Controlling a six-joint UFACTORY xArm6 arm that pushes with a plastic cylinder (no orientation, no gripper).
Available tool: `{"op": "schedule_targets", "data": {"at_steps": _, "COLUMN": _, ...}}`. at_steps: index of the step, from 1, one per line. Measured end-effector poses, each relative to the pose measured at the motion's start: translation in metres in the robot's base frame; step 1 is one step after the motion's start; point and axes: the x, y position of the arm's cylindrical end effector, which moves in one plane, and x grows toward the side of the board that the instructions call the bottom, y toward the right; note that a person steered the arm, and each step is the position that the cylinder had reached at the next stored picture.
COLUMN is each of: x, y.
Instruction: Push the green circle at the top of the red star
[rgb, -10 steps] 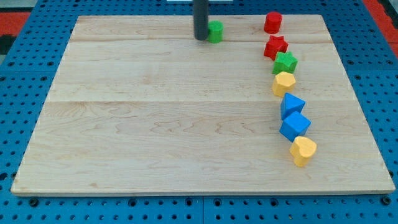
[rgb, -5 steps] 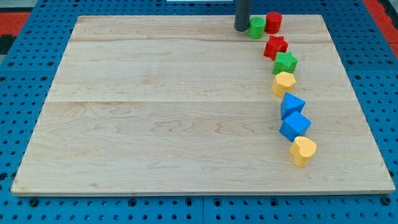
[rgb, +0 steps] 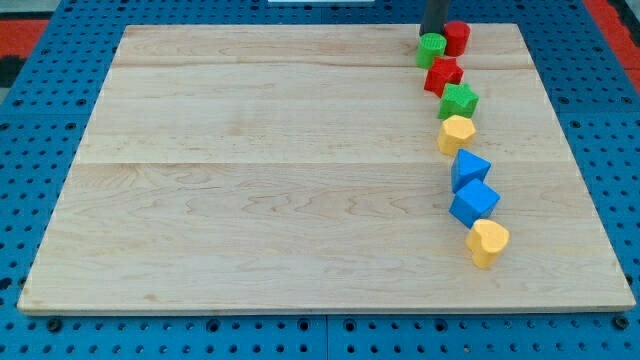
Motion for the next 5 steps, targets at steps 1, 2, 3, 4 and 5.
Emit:
{"op": "schedule_targets", "data": {"at_steps": 1, "x": 0.0, "y": 0.0}}
{"op": "schedule_targets", "data": {"at_steps": 2, "x": 0.007, "y": 0.0}}
{"op": "schedule_targets", "data": {"at_steps": 3, "x": 0.016, "y": 0.001}}
{"op": "schedule_targets", "data": {"at_steps": 4, "x": -0.02, "y": -0.005}}
{"op": "schedule_targets", "data": {"at_steps": 5, "x": -0.02, "y": 0.008}}
